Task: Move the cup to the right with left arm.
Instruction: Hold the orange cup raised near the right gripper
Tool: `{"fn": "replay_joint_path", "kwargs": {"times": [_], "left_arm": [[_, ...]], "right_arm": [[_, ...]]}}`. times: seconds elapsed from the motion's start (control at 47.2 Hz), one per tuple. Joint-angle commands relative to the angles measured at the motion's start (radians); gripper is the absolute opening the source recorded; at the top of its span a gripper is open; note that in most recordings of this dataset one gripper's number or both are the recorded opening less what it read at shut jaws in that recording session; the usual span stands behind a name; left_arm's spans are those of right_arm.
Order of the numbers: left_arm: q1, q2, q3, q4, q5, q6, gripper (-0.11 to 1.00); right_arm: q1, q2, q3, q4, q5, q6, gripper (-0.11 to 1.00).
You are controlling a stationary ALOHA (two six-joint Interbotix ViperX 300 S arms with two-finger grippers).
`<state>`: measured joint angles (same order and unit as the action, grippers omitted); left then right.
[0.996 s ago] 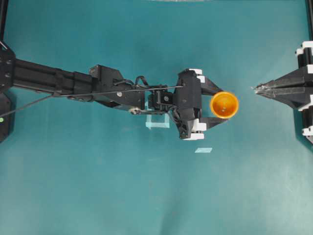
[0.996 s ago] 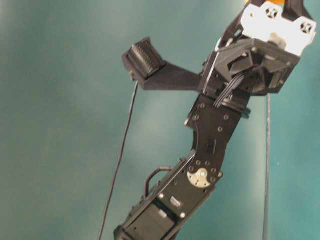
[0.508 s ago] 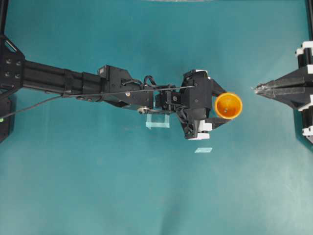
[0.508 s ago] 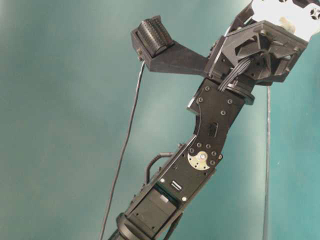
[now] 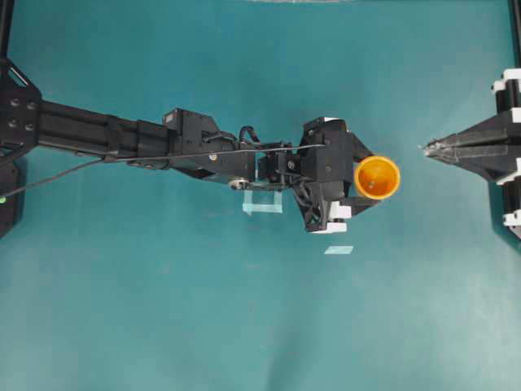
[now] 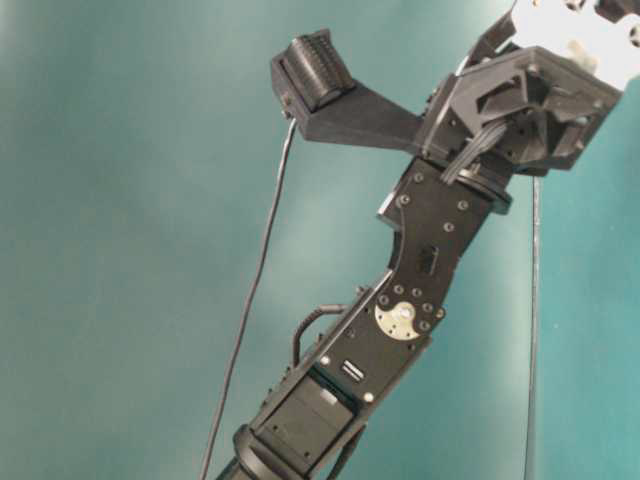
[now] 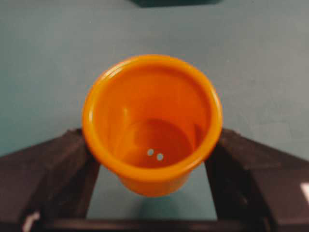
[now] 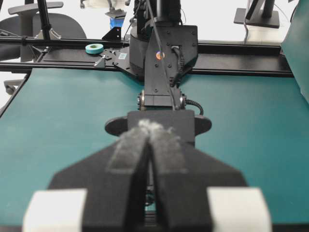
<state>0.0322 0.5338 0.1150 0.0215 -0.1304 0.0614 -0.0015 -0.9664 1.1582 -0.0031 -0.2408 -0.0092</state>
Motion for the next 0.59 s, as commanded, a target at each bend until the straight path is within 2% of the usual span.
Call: {"fn": "replay_joint_path", "kwargs": {"times": [0.0,0.572], "left_arm": [[0.002,-0.021,-0.026,-0.002,0.006,-0.003,0.64],[0.002,-0.021,-0.028,-0.002,0.049,-0.002,0.64]], "right_arm": [[-0.002,0.003,-0.034,-0.003,-0.003,-0.002,0.00],[-0.002,0.005,-0.034,-0.003,-0.003,-0.003,0.00]]}}
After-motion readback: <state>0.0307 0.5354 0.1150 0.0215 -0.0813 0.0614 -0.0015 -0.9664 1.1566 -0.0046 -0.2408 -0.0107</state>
